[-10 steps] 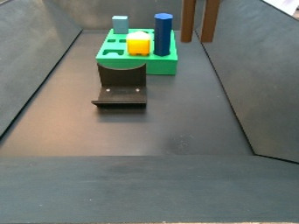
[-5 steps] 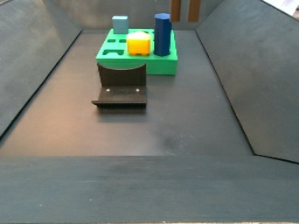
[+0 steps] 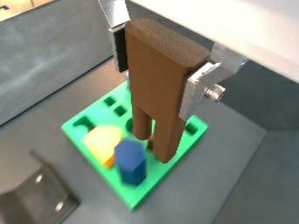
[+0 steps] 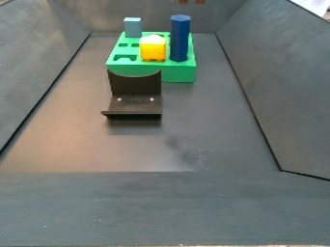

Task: Pick up the square-circle object. Move up. Rotate the square-circle object. Move to above the board. Insert the square-circle object.
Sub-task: Move to above the board, then insert the square-circle object.

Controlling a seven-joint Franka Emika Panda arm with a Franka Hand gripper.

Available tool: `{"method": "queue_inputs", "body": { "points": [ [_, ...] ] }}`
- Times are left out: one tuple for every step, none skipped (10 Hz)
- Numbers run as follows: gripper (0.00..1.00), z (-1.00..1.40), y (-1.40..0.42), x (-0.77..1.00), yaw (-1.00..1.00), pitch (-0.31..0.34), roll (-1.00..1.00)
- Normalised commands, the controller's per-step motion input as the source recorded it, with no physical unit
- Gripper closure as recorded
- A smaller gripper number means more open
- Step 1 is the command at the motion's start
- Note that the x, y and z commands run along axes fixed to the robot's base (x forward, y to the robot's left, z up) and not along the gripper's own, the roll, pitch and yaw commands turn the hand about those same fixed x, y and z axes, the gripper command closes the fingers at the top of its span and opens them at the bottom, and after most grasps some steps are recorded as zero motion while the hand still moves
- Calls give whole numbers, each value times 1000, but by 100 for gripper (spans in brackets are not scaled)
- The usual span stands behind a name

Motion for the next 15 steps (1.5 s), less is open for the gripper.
{"method": "queue_inputs", "body": {
  "points": [
    [100,200,-1000,280,10,132,12],
    [100,156,-755,247,7,129,27],
    [100,120,-572,208,12,126,37],
    [100,67,-298,141,9,108,54],
    [100,51,-188,101,11,93,64],
    [100,0,-43,0,0,0,0],
    [100,-60,-266,-46,0,-40,0],
    [100,-426,-377,0,-40,-99,-154],
    [100,-786,-340,0,-80,-10,-134],
    [100,-963,-206,69,-111,0,-60],
    [100,-966,-126,183,-89,31,-34],
    [100,-951,-114,157,-49,74,-20],
    [100,-974,-83,143,-20,109,0],
    [100,-803,0,83,0,100,-116],
    [100,0,0,-17,0,0,0]
  ]
}}
